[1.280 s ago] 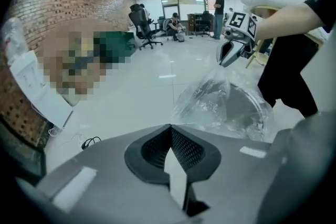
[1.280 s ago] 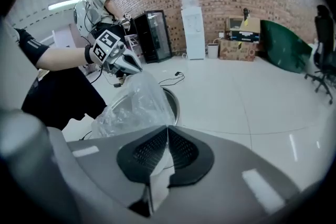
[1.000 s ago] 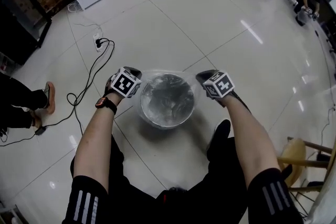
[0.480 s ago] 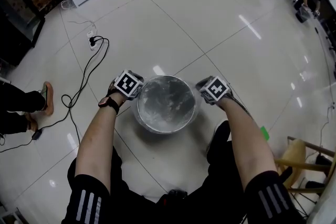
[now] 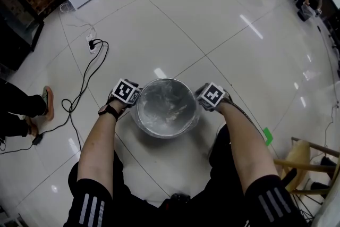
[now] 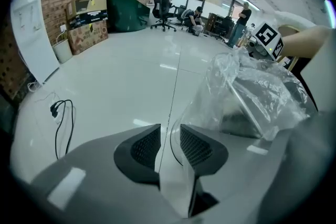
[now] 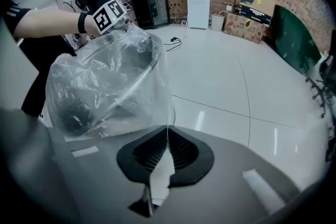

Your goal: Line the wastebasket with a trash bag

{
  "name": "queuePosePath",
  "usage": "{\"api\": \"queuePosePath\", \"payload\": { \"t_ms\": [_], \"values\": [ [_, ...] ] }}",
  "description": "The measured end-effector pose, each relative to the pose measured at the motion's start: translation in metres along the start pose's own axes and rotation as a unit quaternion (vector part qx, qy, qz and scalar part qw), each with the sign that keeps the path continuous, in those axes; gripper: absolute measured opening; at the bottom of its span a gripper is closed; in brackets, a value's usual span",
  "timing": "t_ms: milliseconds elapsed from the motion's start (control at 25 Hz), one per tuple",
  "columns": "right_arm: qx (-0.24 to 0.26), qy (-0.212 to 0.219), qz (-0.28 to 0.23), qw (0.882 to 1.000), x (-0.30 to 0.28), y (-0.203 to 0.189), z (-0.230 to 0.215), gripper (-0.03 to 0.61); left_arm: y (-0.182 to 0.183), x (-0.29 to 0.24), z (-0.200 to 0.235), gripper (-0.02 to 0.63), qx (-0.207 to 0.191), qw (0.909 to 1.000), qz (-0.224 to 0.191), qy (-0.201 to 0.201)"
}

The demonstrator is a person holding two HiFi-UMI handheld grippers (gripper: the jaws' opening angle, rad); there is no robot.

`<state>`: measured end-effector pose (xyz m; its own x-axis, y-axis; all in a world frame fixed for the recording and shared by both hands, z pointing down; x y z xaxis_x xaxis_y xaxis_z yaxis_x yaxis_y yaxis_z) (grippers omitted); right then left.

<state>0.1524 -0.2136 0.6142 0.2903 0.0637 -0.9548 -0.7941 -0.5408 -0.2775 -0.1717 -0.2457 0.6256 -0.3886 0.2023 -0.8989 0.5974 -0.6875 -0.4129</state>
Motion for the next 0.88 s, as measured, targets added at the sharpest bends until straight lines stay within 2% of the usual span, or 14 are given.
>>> {"api": "queuePosePath", "payload": {
  "t_ms": [120, 360, 520, 600, 680, 880],
  "values": [
    [-0.015, -0.006, -0.009, 1.0, 0.006, 0.0, -0.004, 0.009, 0.004, 0.016, 0.012, 0.155, 0.02, 0.9989, -0.038, 0.02],
    [-0.026, -0.014, -0.029, 0.999, 0.016, -0.001, -0.01, 0.039, 0.008, 0.069, 0.039, 0.183, 0.068, 0.9897, -0.122, 0.031],
    [-0.033, -0.019, -0.021, 0.999, 0.02, -0.007, -0.013, 0.054, 0.001, 0.106, 0.052, 0.183, 0.109, 0.9793, -0.167, 0.035],
    [-0.034, -0.018, -0.017, 0.999, 0.022, -0.009, -0.012, 0.063, -0.009, 0.116, 0.054, 0.182, 0.116, 0.9792, -0.162, 0.039],
    [-0.037, -0.014, -0.021, 0.999, 0.027, -0.01, -0.011, 0.085, -0.015, 0.121, 0.048, 0.17, 0.098, 0.985, -0.138, 0.035],
    [-0.051, -0.017, -0.053, 0.997, 0.054, -0.015, -0.015, 0.126, -0.021, 0.134, 0.005, 0.167, 0.003, 0.9973, -0.072, -0.012]
  ]
}}
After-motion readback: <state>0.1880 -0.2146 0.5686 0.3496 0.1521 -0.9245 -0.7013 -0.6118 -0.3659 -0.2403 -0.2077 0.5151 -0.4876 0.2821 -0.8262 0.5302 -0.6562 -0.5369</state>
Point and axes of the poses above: the fingertips, and each gripper's own axes: x backward along the fingers, z to its left, y out of its top, the point moved 10 cm from there along x, backward along the fingers, and after that the axes turned 5 degrees about z, right-handed, at the moved point
